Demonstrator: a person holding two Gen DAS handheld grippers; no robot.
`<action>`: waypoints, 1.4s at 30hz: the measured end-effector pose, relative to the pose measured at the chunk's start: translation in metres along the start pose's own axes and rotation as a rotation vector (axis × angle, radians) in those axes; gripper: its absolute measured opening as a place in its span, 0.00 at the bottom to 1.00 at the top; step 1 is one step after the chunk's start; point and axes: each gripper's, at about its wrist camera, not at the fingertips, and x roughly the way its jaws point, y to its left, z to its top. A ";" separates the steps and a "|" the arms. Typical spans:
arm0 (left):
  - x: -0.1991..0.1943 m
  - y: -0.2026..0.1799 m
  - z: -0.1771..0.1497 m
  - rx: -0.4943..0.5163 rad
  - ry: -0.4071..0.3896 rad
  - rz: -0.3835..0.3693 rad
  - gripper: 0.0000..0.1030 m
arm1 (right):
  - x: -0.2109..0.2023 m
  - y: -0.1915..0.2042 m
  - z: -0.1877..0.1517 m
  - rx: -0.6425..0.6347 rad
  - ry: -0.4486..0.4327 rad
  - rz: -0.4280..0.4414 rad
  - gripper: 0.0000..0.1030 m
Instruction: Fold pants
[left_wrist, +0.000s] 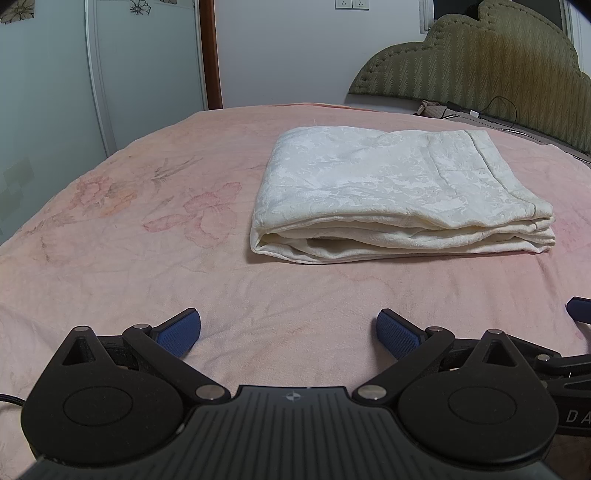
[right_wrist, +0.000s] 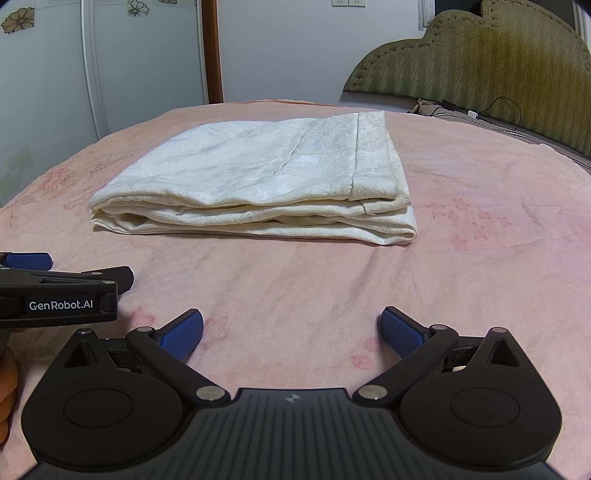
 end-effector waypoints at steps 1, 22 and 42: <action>0.000 0.000 0.000 0.001 0.000 0.001 1.00 | 0.000 0.000 0.000 0.000 0.000 0.000 1.00; 0.000 0.000 0.000 0.001 -0.001 0.001 1.00 | -0.003 -0.008 -0.001 0.084 -0.027 0.006 1.00; 0.000 0.000 0.000 0.001 -0.001 0.001 1.00 | 0.001 0.004 0.000 0.018 0.002 -0.045 1.00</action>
